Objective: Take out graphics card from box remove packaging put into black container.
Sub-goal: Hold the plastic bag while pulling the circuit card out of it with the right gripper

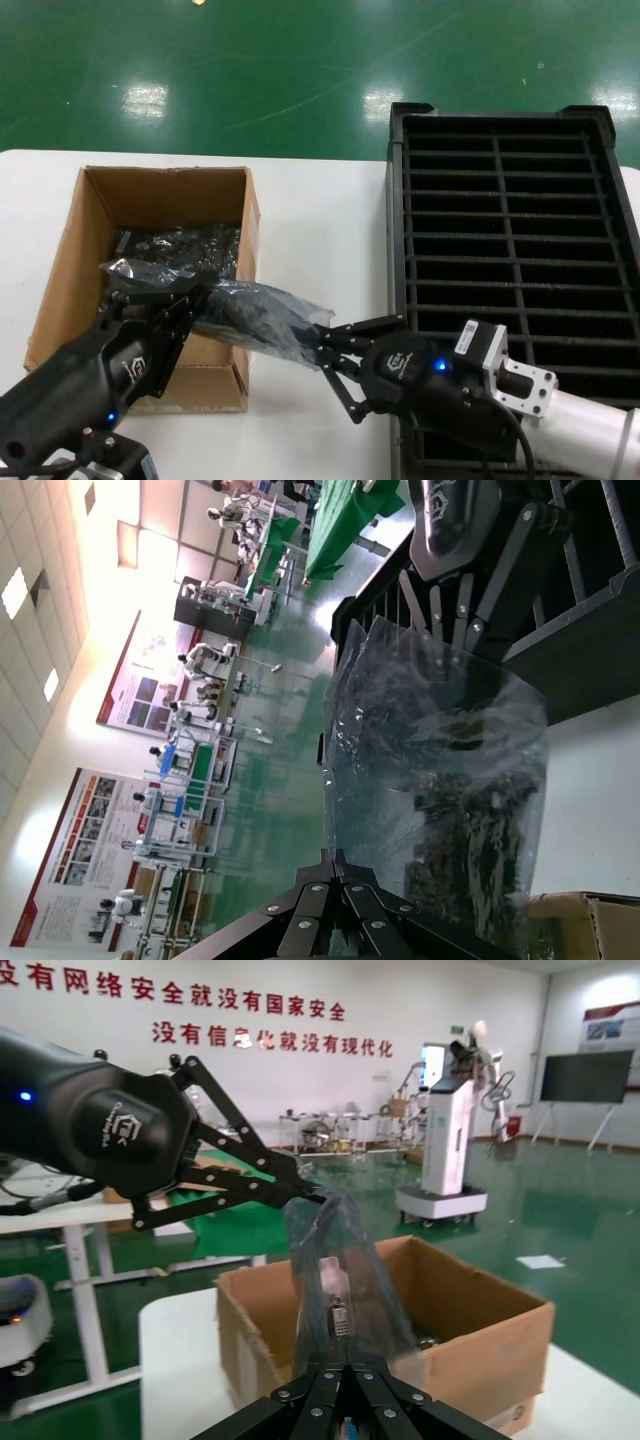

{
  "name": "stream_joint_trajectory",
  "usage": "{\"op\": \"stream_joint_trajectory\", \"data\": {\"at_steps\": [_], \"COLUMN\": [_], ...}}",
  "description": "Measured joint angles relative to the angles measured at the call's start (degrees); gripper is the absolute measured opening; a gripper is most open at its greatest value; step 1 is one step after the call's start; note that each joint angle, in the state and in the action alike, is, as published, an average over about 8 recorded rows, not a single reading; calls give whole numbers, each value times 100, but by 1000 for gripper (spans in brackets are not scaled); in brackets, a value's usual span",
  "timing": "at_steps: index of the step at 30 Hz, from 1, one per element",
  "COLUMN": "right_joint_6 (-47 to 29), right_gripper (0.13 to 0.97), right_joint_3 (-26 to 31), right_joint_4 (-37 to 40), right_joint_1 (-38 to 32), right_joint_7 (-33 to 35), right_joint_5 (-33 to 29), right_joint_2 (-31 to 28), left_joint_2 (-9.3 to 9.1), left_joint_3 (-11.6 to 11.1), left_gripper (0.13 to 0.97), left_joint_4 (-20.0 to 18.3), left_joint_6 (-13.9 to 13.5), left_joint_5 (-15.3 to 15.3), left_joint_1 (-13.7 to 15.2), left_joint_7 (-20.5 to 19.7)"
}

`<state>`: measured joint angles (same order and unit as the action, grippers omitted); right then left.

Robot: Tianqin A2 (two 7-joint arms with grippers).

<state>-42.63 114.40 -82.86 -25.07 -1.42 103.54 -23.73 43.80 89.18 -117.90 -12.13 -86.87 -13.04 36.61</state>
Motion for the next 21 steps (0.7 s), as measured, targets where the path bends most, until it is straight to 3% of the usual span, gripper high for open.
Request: {"op": "stream_joint_trajectory", "data": {"at_steps": [21], "right_joint_6": [178], "right_gripper": [190], "right_joint_3": [302], "right_joint_4": [342], "right_joint_1": [-440], "right_joint_7": [-1121], "right_joint_5": [-462], "right_joint_2": [156], "left_joint_2": [0], "left_joint_3": [-1], "left_gripper": [140], "left_joint_4": [-1], "left_joint_6": [0], "left_joint_5": [5], "left_joint_1": [0], "left_joint_7": [-7]}}
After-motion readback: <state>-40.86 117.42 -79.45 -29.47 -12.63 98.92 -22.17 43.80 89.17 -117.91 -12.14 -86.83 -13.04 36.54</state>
